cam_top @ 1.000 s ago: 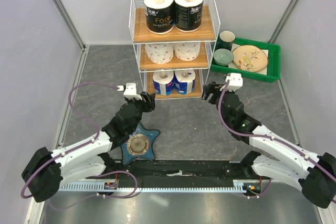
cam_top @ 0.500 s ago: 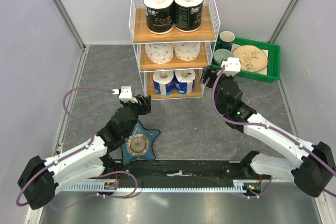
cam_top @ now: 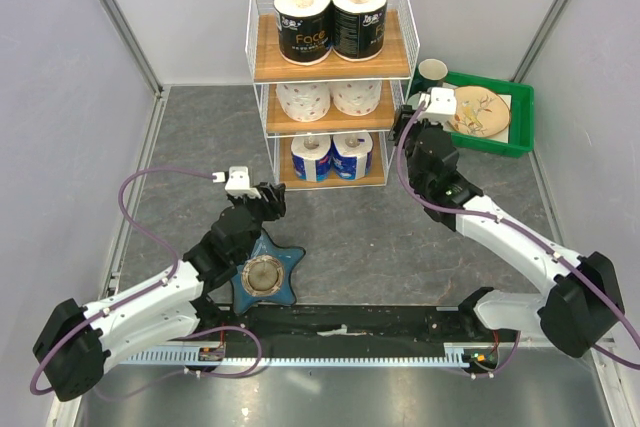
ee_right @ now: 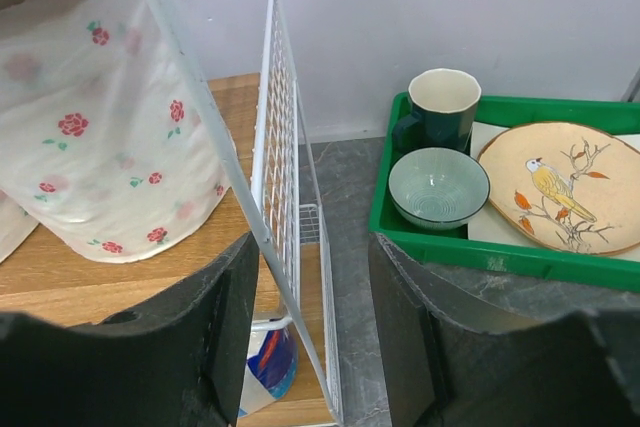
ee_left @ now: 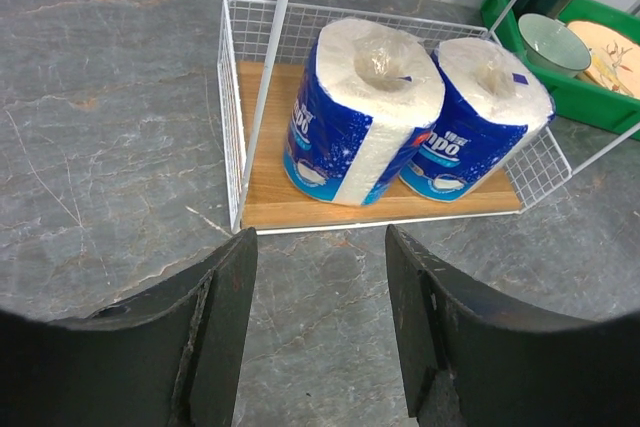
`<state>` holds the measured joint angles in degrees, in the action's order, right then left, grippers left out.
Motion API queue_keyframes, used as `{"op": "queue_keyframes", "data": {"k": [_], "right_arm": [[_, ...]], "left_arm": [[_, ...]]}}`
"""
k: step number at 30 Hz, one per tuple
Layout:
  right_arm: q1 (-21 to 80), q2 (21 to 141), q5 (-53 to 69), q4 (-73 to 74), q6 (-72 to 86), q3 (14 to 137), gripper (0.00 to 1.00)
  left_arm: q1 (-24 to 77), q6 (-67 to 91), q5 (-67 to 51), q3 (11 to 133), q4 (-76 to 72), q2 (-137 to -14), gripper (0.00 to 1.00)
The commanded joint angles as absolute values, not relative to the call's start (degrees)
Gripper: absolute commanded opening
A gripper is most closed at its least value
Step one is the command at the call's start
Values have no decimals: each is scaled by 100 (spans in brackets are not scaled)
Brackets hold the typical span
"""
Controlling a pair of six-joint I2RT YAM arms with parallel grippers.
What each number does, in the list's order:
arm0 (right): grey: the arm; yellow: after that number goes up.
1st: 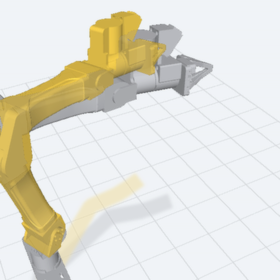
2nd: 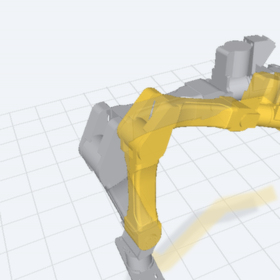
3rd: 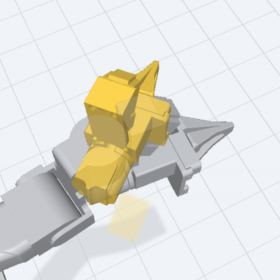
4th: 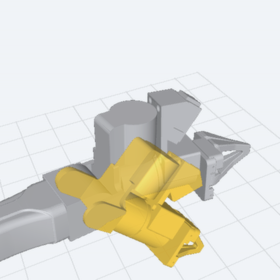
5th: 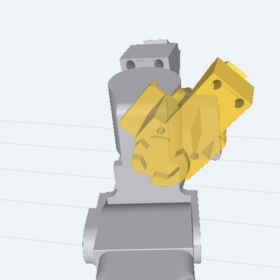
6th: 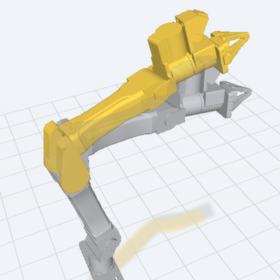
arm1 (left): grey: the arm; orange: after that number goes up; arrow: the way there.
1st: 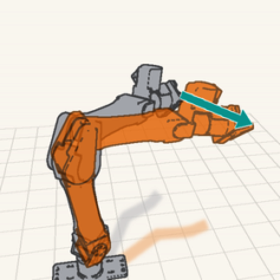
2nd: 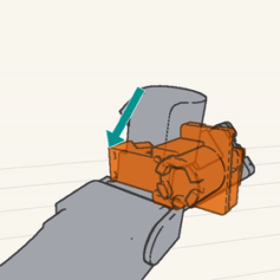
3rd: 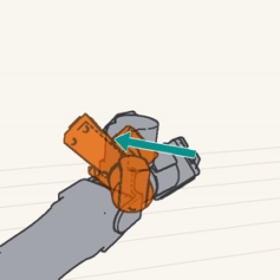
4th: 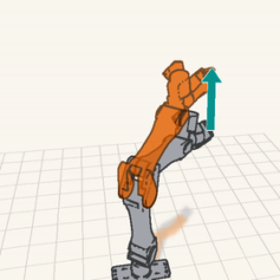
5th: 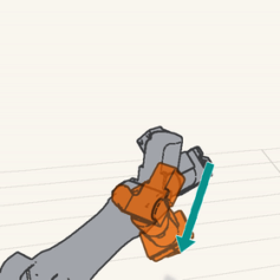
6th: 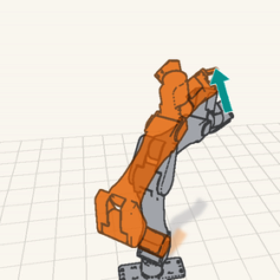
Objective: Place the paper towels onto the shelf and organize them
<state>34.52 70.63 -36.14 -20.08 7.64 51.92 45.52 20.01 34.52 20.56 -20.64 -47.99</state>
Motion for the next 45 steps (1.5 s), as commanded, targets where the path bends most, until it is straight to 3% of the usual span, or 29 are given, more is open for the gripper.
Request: {"op": "queue_keyframes", "data": {"k": [1,23,30,45], "right_arm": [[3358,7163,-3270,-2188,712,5528,54],[3243,7497,-2865,-2153,483,5757,39],[3243,7374,-2795,-2189,457,5687,23],[3243,7049,-2619,-2057,597,5563,4]], "left_arm": [[4588,1934,3665,2004,-2171,-4729,61],[4579,1899,3709,1969,-2127,-4650,61],[4588,1898,3718,1978,-2118,-4667,61],[4588,1942,3691,1960,-2101,-4650,61]]}}
